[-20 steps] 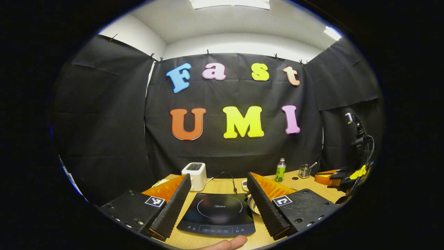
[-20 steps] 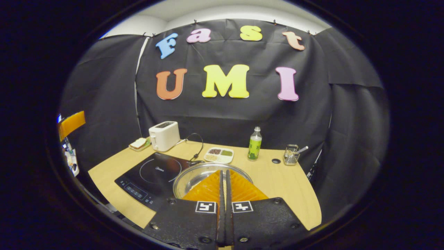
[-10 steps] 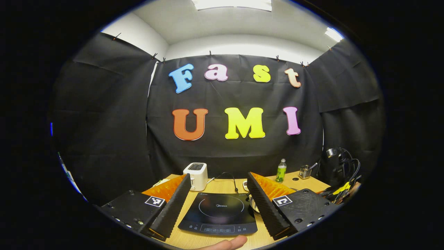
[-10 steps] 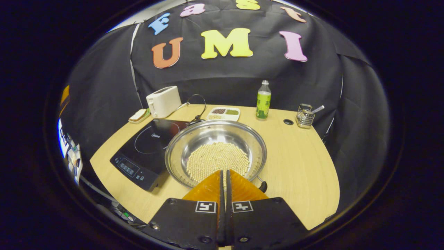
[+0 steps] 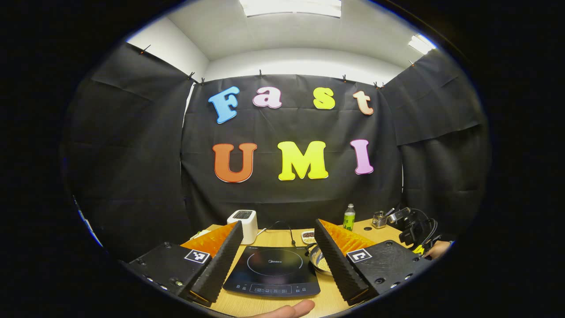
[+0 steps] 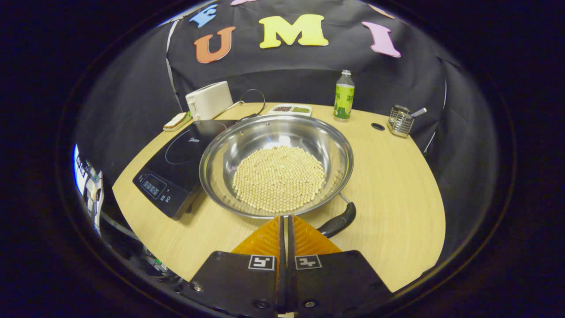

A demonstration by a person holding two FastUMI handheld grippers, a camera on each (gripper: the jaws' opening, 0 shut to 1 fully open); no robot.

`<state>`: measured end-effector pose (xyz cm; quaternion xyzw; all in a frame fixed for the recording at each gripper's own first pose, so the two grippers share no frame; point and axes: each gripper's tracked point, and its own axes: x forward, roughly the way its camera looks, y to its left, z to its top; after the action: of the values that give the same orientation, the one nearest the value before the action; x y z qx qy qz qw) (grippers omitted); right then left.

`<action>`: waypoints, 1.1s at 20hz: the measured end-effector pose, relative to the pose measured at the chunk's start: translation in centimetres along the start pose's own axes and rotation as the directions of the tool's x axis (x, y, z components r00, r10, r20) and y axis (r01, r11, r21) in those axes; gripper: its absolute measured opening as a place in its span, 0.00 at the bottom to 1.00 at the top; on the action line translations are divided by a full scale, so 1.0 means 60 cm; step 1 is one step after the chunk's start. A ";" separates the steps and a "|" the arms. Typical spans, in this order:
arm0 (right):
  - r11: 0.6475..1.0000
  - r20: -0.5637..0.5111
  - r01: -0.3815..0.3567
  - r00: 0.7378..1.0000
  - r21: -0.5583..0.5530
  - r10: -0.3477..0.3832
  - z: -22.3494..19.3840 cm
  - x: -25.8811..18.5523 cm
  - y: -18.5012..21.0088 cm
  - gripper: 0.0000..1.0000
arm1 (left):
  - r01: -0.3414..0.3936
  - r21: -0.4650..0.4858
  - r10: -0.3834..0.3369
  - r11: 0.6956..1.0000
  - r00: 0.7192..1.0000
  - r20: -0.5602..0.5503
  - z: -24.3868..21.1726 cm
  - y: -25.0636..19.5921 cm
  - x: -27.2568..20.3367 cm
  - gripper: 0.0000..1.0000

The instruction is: First push the handle of the pot to place it horizontally, then grasp the pot with both hands and set it on the induction cooktop.

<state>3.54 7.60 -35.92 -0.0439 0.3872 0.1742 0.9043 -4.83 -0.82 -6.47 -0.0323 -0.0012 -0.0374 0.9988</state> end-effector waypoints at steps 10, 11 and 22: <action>0.999 -0.040 -0.031 0.999 0.043 0.033 -0.024 0.020 -0.021 0.04 | 0.006 -0.006 -0.006 1.000 1.000 0.009 0.011 -0.005 -0.006 0.96; 0.999 -0.038 -0.026 0.999 0.036 0.028 -0.022 0.023 -0.028 0.00 | 0.000 -0.006 0.000 1.000 1.000 0.008 0.011 -0.003 -0.007 0.96; 0.994 -0.043 -0.039 0.998 0.105 0.043 -0.016 0.045 -0.072 0.04 | -0.035 -0.028 0.036 0.999 0.999 0.019 0.018 -0.018 0.009 0.96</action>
<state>6.13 4.09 -38.76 0.0074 0.4168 0.1712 0.8927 -4.37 -1.88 -5.35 -0.0462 -0.0100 -0.0194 0.9987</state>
